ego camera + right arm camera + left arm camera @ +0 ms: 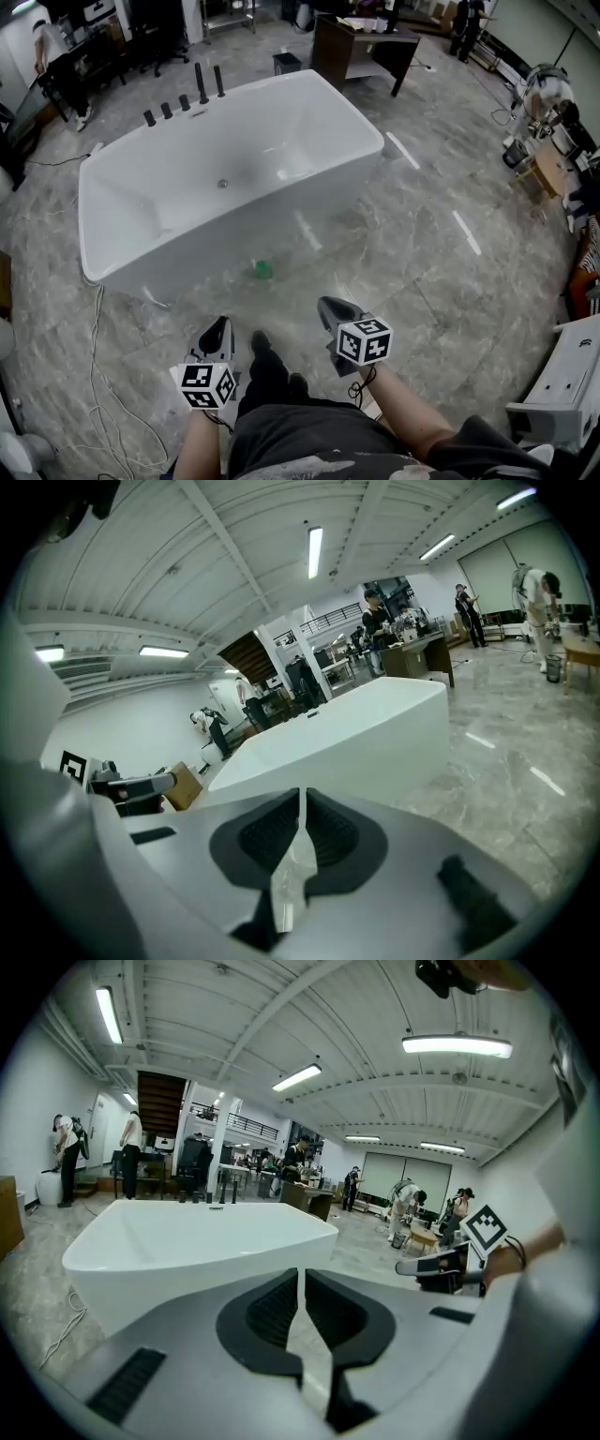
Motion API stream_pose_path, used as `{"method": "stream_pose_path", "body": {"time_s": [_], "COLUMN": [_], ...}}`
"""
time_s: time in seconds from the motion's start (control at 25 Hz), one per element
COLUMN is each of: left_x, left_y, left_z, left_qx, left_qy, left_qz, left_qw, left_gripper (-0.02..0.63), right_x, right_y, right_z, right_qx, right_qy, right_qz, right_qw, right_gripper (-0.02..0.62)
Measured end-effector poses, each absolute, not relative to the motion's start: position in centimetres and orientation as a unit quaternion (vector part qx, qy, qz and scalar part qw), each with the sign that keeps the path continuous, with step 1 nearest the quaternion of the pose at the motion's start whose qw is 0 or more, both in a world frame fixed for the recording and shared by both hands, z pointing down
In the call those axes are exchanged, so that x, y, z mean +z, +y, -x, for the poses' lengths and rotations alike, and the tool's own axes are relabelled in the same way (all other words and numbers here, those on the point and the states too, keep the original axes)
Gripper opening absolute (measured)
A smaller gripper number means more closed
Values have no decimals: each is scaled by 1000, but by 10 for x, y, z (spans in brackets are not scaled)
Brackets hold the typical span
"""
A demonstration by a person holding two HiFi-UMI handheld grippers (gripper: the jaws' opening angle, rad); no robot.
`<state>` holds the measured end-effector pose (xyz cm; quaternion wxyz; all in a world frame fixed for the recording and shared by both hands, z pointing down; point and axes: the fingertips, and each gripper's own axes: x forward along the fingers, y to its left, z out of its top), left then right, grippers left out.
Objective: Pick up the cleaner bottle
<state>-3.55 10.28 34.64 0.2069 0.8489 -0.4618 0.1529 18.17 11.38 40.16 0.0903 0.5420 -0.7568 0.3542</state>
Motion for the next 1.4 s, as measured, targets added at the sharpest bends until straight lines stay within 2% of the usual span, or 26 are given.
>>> {"method": "stream_pose_path", "body": {"time_s": [0.56,0.84,1.12,1.4], "left_x": [438,502,575,646], "left_y": [-20,-75,-94,-95], "left_z": [82,108,116,108], "left_qx": [189,205,223,237], "left_qy": [-444,-443,-441,-441], "left_qz": [-843,-830,-818,-808], "left_qw": [237,271,293,311], "left_gripper": [35,35,35,35], "right_x": [496,563,639,724], "right_y": [3,-51,-71,-86], "right_z": [-125,-87,-93,-113], "right_qx": [339,328,284,286], "right_qy": [-750,-751,-736,-737], "right_qz": [-523,-492,-501,-493], "right_qw": [221,294,355,364], "right_gripper": [41,164,253,267]}}
